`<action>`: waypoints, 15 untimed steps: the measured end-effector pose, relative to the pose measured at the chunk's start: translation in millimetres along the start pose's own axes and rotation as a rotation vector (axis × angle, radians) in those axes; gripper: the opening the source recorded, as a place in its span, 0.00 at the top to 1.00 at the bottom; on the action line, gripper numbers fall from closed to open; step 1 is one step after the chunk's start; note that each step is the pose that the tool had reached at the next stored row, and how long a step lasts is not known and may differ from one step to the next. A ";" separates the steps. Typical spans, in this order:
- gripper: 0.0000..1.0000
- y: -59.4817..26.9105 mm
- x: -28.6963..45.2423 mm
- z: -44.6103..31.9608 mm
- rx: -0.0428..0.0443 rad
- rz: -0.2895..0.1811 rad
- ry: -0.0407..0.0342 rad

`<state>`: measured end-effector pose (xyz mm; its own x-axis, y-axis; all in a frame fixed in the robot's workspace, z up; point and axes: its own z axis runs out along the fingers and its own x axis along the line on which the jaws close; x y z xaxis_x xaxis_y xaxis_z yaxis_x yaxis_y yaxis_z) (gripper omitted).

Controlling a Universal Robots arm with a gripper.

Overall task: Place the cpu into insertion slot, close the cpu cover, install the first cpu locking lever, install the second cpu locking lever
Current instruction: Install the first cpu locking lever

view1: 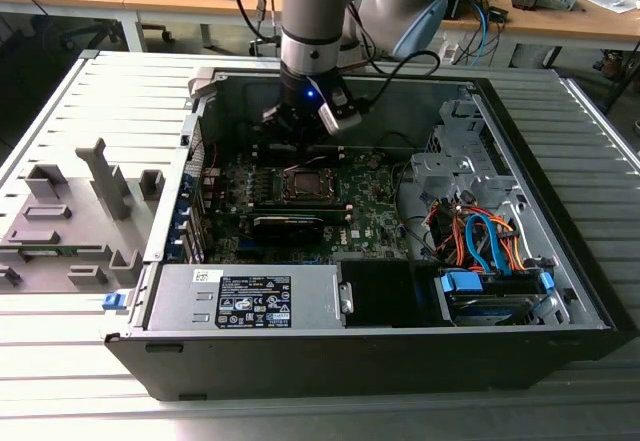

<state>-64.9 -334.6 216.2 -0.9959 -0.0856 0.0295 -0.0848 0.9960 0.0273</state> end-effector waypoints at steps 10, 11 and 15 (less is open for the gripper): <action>0.89 -0.9 -9.7 1.6 0.0002 -0.003 0.0001; 0.89 -1.0 -10.6 1.8 0.0002 -0.004 0.0001; 0.89 -1.2 -13.9 2.8 0.0001 -0.004 0.0001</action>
<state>-51.0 -334.5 213.0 -0.9955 -0.0901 0.0295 -0.0893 0.9956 0.0273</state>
